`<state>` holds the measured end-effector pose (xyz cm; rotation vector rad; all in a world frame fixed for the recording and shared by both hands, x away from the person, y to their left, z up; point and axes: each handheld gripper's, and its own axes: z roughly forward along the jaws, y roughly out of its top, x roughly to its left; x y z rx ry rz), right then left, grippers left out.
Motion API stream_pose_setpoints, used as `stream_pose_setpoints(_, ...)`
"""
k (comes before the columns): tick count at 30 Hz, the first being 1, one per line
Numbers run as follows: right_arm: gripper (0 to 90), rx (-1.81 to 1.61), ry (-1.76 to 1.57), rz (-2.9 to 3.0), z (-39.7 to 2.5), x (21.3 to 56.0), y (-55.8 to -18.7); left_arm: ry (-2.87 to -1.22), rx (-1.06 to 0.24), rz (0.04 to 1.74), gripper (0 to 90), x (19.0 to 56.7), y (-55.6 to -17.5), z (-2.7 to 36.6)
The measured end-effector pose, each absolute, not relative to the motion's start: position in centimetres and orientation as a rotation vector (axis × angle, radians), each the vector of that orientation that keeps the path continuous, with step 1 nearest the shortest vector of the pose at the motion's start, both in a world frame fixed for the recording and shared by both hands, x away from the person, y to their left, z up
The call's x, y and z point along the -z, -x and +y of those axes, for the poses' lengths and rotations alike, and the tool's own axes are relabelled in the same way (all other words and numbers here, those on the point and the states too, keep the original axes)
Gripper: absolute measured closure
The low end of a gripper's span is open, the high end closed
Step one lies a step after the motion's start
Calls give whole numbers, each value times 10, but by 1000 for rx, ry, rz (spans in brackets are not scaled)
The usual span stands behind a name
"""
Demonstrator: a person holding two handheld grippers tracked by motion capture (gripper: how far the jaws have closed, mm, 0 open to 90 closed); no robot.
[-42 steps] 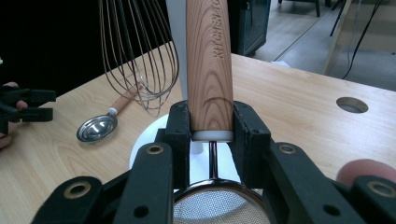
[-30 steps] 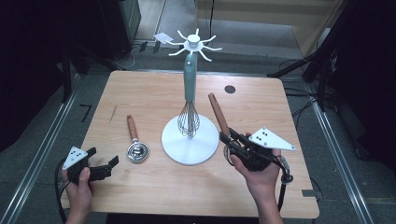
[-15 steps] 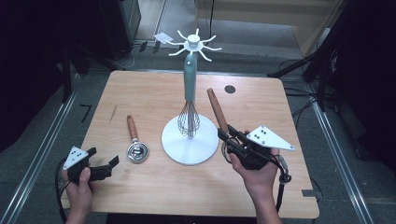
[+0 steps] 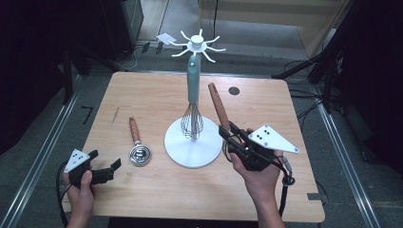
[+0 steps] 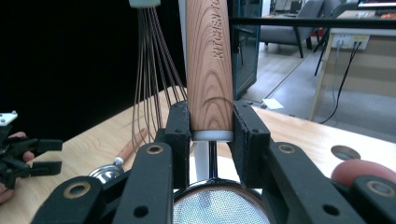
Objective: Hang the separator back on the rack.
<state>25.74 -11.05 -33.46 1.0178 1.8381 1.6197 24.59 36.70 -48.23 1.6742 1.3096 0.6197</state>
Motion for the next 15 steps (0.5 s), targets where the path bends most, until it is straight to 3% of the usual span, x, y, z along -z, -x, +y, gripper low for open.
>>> stream_pose_setpoints(15, 720, -1653, -988, 1750, -105, 318, -254, -1669, -618, 1312, 0, 482, -246, 367)
